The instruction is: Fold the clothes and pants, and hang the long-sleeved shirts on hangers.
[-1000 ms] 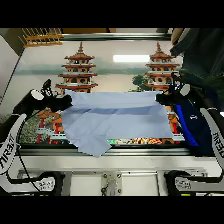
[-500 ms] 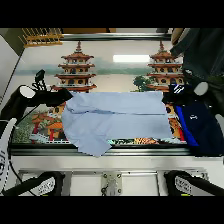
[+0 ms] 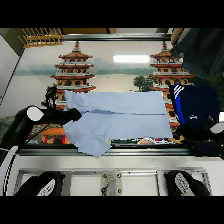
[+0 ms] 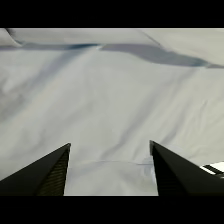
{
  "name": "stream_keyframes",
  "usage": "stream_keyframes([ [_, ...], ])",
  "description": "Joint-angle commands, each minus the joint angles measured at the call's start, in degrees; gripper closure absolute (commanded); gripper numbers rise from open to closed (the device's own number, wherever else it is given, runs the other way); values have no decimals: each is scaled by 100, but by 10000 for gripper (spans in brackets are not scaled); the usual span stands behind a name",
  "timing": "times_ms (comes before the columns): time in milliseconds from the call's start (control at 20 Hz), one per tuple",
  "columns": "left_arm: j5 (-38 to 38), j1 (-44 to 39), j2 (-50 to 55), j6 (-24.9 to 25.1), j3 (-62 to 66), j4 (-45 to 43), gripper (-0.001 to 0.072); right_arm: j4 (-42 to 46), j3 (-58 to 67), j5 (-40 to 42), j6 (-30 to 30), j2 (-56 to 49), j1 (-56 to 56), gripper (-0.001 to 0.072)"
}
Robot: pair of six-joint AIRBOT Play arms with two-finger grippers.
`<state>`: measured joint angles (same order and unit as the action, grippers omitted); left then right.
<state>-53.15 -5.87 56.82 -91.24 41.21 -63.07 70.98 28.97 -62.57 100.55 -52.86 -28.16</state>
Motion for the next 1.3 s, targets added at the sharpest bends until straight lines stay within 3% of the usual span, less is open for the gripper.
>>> stream_keyframes([
  [0, 177, -170, -240, -138, -426, -20, 180, -1130, -890, 951, -332, 129, -162, 179],
  [350, 170, -170, -232, -138, -424, -17, 180, -1421, -973, 2028, -501, -299, 719, 185],
  [500, 166, -170, -232, -138, -424, -22, 180, -1425, -973, 2354, -501, -389, 1156, 315],
  [550, 116, -162, -234, -140, -415, -42, 181, -1423, -970, 2380, -505, -391, 1252, 436],
  [600, -70, -129, -234, -181, -372, -166, 271, -1419, -970, 2374, -507, -391, 1307, 602],
  [650, -358, -63, -243, -382, -321, -402, 281, -1423, -970, 2347, -507, -389, 1316, 683],
  [750, -957, 127, -439, -997, -446, -1075, 280, -1408, -968, 2310, -511, -389, 1314, 702],
  [800, -1165, 212, -649, -1207, -686, -1263, 245, -1410, -970, 2310, -529, -389, 1314, 702],
  [850, -1268, 330, -874, -1318, -981, -1283, 102, -1410, -970, 2312, -529, -389, 1314, 702],
  [900, -1279, 470, -1121, -1429, -1320, -1158, 5, -1410, -970, 2312, -529, -389, 1314, 702],
  [1100, -774, 846, -1777, -1410, -2490, -149, 13, -1410, -970, 2317, -527, -389, 1314, 702],
  [1250, -96, 684, -1952, -1222, -3010, 514, 13, -1419, -970, 2312, -527, -389, 1314, 702],
])
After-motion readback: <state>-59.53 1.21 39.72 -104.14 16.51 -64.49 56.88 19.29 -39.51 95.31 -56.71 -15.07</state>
